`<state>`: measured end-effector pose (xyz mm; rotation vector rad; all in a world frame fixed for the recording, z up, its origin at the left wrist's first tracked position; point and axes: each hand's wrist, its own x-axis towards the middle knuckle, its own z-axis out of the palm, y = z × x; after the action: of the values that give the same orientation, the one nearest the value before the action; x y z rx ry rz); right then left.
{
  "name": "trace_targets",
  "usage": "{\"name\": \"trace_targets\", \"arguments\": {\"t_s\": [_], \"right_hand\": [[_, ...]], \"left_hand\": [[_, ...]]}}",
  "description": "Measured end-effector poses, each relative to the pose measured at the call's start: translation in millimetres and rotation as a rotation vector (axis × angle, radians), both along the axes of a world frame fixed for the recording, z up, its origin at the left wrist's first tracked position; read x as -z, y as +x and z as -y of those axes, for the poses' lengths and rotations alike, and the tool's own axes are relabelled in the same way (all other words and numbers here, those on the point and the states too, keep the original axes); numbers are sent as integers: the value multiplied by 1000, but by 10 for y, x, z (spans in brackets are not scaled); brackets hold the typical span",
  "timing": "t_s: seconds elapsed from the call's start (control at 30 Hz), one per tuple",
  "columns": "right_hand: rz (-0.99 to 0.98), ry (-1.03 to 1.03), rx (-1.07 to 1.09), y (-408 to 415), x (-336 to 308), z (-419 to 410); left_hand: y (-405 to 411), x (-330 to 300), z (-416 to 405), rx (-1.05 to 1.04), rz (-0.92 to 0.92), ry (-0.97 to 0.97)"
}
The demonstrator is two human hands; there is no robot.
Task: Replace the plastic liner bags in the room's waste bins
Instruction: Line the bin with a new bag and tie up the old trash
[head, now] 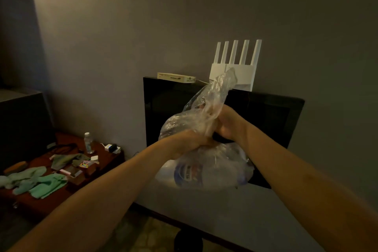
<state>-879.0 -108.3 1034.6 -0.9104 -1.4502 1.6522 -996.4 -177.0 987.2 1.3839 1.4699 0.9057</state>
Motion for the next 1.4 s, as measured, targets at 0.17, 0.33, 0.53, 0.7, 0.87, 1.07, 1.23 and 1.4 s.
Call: {"name": "trace_targets", "arguments": {"t_s": [0.17, 0.33, 0.53, 0.7, 0.87, 1.07, 1.23, 1.4], "right_hand": [[388, 41, -59, 178, 78, -52], [480, 18, -468, 403, 176, 30], [597, 230, -374, 238, 252, 278], [339, 3, -435, 204, 469, 306], [142, -106, -287, -29, 661, 272], [-276, -153, -98, -170, 529, 158], [-554, -361, 120, 13, 326, -52], [-691, -340, 113, 92, 372, -11]], "left_hand": [[-99, -1, -13, -57, 13, -37], [-230, 26, 3, -94, 25, -65], [-293, 17, 22, 52, -341, -90], [-305, 8, 33, 115, -499, -17], [-263, 35, 2, 175, -528, -72], [-321, 211, -12, 124, -514, -164], [-449, 318, -11, -19, -586, -177], [-488, 210, 1, -100, -438, -138]]}}
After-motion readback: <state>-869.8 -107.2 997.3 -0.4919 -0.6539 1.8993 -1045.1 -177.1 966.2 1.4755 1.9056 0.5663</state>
